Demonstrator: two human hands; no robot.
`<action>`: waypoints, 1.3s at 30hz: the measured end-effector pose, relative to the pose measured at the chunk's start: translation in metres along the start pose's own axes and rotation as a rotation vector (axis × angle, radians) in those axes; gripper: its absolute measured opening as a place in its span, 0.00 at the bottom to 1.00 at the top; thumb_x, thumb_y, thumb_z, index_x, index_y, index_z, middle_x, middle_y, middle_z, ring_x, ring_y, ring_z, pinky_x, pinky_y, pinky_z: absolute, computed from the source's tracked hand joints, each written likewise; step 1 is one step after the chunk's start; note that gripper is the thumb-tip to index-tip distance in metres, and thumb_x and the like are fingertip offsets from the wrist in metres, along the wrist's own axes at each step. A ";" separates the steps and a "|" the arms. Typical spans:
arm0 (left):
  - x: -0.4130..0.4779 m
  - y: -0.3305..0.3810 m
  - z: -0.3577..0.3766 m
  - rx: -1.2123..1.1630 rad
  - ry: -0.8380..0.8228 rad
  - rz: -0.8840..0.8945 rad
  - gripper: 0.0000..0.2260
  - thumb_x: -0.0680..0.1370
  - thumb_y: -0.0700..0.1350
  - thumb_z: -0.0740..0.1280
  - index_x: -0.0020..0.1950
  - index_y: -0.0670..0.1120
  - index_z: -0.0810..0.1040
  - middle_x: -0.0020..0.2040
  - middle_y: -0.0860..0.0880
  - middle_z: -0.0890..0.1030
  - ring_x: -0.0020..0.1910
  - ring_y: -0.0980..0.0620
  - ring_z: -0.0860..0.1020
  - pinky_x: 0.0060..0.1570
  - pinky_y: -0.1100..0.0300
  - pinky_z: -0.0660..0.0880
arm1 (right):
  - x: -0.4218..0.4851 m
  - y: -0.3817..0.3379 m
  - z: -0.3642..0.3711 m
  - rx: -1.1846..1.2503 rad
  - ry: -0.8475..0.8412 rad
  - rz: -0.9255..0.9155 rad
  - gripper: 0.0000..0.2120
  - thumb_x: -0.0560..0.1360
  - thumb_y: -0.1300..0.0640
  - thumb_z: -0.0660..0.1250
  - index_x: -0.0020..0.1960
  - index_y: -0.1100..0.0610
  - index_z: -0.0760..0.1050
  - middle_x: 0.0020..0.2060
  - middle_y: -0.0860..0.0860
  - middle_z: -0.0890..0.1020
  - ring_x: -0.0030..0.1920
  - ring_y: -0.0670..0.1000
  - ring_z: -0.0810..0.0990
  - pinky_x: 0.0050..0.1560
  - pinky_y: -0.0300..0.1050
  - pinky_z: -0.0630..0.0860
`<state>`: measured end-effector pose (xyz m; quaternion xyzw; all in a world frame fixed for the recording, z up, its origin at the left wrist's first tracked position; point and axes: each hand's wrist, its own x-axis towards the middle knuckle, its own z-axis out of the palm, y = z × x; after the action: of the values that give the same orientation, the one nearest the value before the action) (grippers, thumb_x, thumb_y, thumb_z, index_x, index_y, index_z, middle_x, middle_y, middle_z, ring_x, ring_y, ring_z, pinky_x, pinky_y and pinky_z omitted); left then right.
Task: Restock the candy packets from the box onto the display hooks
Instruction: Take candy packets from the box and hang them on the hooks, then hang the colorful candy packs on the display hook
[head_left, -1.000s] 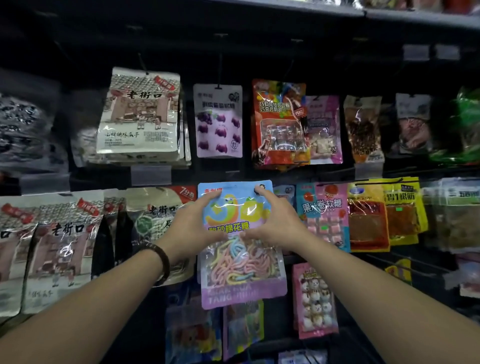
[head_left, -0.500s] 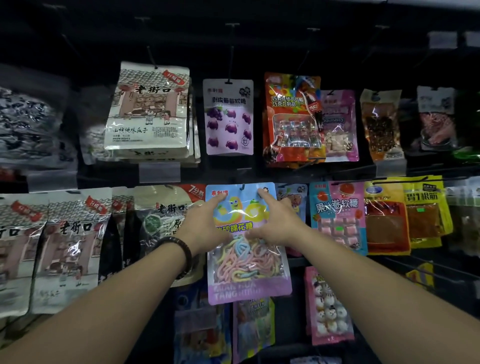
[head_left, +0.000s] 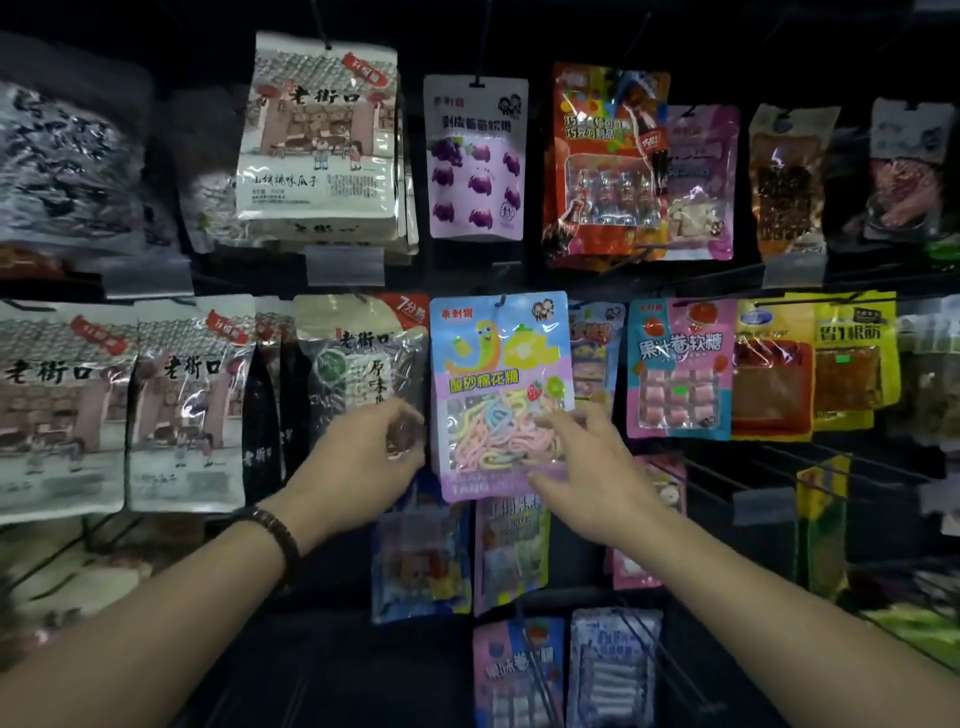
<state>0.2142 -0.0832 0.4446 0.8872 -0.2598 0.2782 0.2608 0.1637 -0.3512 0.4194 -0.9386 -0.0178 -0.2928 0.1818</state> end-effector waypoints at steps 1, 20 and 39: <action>-0.021 -0.002 -0.001 0.007 -0.010 0.007 0.11 0.77 0.48 0.75 0.57 0.58 0.79 0.49 0.58 0.81 0.46 0.60 0.79 0.47 0.63 0.75 | -0.016 -0.001 0.005 -0.057 0.012 -0.025 0.28 0.78 0.43 0.68 0.77 0.44 0.66 0.70 0.48 0.63 0.70 0.53 0.69 0.64 0.54 0.77; -0.374 -0.123 0.164 0.051 -0.913 -0.379 0.12 0.86 0.43 0.61 0.61 0.56 0.82 0.56 0.51 0.86 0.53 0.49 0.82 0.57 0.49 0.80 | -0.298 0.034 0.310 0.337 -0.861 0.234 0.05 0.75 0.54 0.78 0.49 0.52 0.84 0.42 0.46 0.85 0.44 0.46 0.83 0.54 0.50 0.83; -0.381 -0.137 0.188 0.027 -1.063 -0.487 0.22 0.84 0.34 0.57 0.74 0.51 0.74 0.74 0.46 0.76 0.66 0.46 0.78 0.57 0.57 0.73 | -0.394 0.020 0.472 -0.323 -1.097 -0.164 0.46 0.80 0.61 0.70 0.85 0.46 0.42 0.82 0.69 0.50 0.82 0.72 0.52 0.79 0.67 0.61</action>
<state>0.0941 0.0230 0.0276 0.9423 -0.1399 -0.2700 0.1398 0.0965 -0.1749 -0.1665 -0.9646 -0.1370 0.2243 -0.0229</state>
